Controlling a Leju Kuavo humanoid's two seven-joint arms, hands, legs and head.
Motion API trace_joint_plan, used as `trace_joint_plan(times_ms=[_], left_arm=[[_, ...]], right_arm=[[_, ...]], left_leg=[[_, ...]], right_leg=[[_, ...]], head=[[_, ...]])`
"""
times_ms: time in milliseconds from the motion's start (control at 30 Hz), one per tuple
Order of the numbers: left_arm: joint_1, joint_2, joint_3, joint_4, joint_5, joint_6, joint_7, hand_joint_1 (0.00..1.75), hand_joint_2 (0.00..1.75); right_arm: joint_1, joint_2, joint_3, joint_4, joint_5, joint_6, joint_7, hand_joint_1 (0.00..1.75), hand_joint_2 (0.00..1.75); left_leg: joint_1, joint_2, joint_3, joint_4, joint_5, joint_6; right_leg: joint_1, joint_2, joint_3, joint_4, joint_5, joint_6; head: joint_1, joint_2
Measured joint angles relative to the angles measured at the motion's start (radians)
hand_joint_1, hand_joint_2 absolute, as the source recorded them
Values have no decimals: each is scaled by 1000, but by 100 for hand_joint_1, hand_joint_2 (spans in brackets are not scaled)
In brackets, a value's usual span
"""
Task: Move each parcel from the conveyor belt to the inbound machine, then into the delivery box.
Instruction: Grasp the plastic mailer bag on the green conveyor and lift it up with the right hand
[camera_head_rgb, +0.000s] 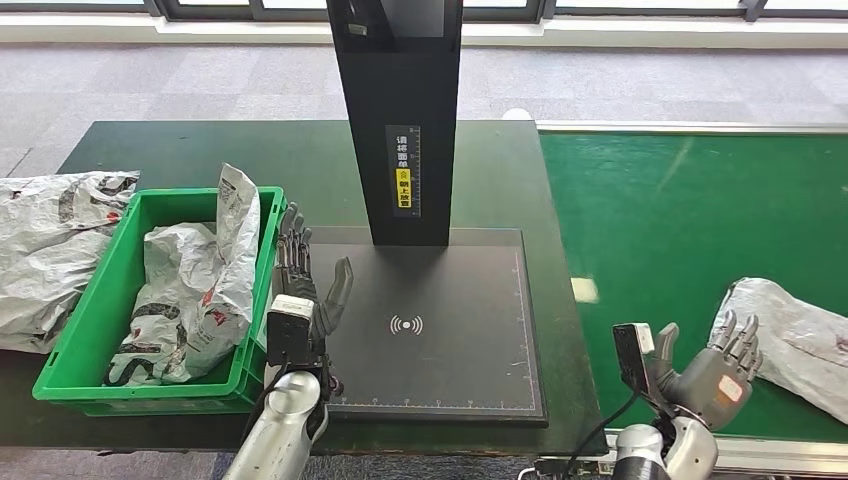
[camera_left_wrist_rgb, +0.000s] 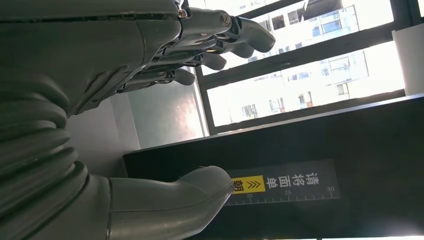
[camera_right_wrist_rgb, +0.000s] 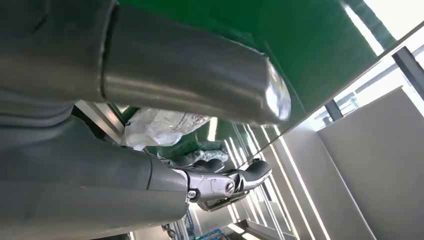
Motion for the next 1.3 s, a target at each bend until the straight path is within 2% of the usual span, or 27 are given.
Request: trace_joint_plan(times_ms=[67, 200, 367, 433, 733, 1033, 1300], left_arm=[[0, 0, 1, 0, -2, 0, 0, 0, 175], [2, 0, 4, 0, -14, 0, 0, 0, 175], [5, 0, 10, -5, -18, 2, 0, 0, 175], [6, 0, 13, -7, -18, 3, 0, 0, 175], [15, 0, 20, -20, -17, 0, 0, 0, 175], [15, 0, 25, -21, -18, -2, 0, 0, 175], [14, 0, 28, -10, -22, -5, 0, 0, 175]], right_arm=[[-4, -1, -9, -7, 52, 0, 45, 0, 175], [-6, -21, -12, -14, 146, 0, 239, 0, 175], [10, -61, 4, -9, 171, 0, 427, 0, 175], [19, -77, 18, -2, 174, 0, 474, 0, 175], [12, -142, 30, 150, 150, 0, 523, 0, 175], [-44, -213, 98, 404, 161, 15, 647, 0, 175], [-78, -241, 108, 508, 172, -3, 622, 0, 175]], left_leg=[[0, 0, 0, 0, 0, 0], [0, 0, 0, 0, 0, 0], [0, 0, 0, 0, 0, 0], [0, 0, 0, 0, 0, 0], [0, 0, 0, 0, 0, 0], [0, 0, 0, 0, 0, 0], [0, 0, 1, 0, 0, 1]], right_leg=[[0, 0, 0, 0, 0, 0], [0, 0, 0, 0, 0, 0], [0, 0, 0, 0, 0, 0], [0, 0, 0, 0, 0, 0], [0, -1, 1, 0, 0, 0], [0, 0, 1, 0, 0, 0], [0, 0, 1, 0, 0, 1]], head=[[0, 0], [0, 0], [0, 0], [0, 0], [0, 0], [0, 0], [0, 0]])
